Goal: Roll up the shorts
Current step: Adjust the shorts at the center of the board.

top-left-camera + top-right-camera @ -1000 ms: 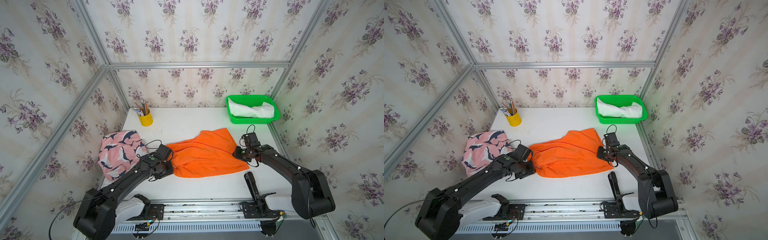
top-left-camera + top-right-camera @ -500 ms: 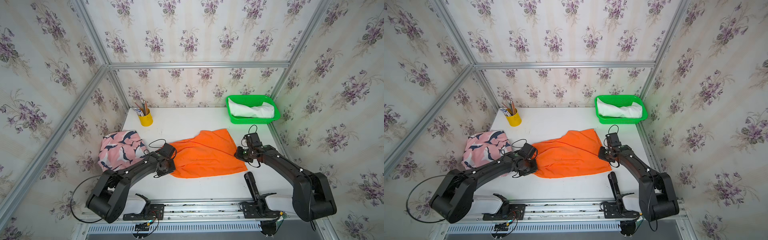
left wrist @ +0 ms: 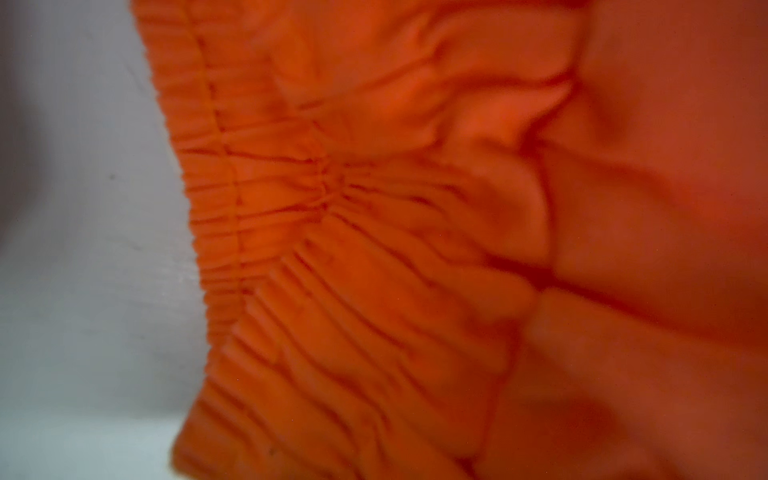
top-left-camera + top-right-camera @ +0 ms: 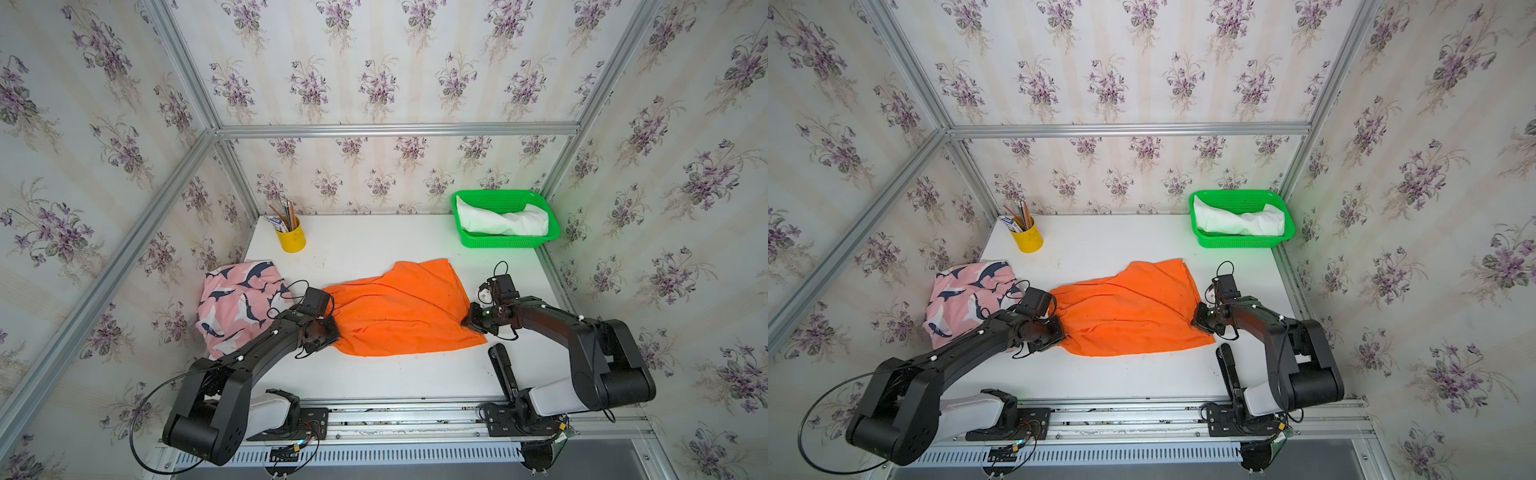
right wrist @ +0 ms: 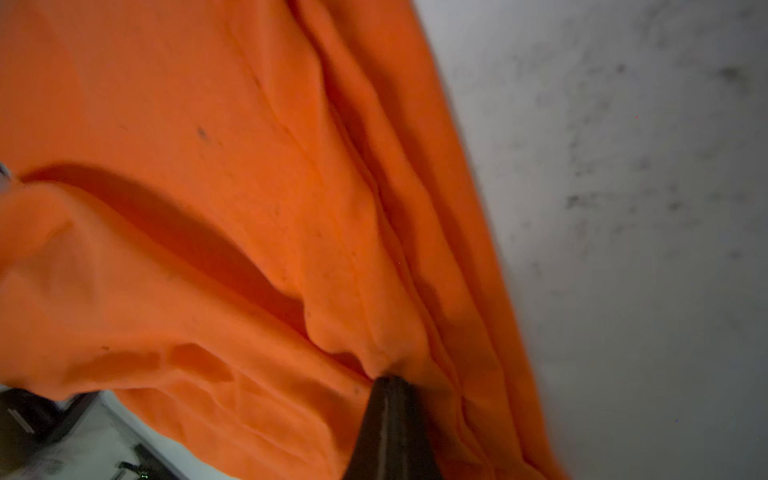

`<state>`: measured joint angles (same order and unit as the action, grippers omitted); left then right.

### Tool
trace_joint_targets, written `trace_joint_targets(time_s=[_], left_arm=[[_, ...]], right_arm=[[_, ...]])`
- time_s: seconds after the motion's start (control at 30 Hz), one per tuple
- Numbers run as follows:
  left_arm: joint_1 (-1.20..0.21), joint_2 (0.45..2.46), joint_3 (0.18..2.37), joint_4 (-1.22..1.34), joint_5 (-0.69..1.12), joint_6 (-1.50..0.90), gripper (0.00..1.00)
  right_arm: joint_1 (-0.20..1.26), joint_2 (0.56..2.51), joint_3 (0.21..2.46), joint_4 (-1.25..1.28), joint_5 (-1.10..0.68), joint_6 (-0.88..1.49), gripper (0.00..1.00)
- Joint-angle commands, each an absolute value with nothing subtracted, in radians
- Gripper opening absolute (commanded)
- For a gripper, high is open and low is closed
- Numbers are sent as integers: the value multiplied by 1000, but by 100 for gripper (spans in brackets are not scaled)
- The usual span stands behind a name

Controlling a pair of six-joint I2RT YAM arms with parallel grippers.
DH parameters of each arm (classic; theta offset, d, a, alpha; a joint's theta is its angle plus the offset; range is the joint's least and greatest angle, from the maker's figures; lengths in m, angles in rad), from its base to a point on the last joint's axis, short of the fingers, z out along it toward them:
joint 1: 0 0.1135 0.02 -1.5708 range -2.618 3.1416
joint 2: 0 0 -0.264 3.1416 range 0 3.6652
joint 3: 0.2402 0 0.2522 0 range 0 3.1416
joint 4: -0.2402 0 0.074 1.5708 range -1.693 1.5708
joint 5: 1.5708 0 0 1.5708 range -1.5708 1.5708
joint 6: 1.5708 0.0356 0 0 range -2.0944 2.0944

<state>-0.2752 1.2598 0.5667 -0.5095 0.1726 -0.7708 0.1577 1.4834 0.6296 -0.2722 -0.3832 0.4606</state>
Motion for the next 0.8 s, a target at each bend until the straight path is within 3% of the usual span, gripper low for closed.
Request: trace_joint_targets(time_s=[0.0,0.13,0.37,0.4,0.47,0.6,0.67,0.77], left_arm=[[-274,1249,574,-638,135,-750,29],[-275,1210,598,-681,145,-746,29],[-311,1014,783,-912,111,-736,32],[-315,993,819,-946,108,-735,32],[-322,978,870,-975,117,-723,34],[-352,1065,917,-948,147,-703,36],[-382,1144,925,-948,156,-696,43],[-431,1206,886,-917,132,-734,61]], right_arm=[[122,1435,621,-289,-176,465,0],[60,1404,616,-287,-121,456,0],[57,1390,636,-302,-245,455,0],[58,1374,642,-307,-288,449,3],[59,1358,666,-343,-339,437,20],[73,1304,696,-401,-351,428,24],[77,1282,704,-422,-366,428,24],[81,1247,699,-447,-361,428,25]])
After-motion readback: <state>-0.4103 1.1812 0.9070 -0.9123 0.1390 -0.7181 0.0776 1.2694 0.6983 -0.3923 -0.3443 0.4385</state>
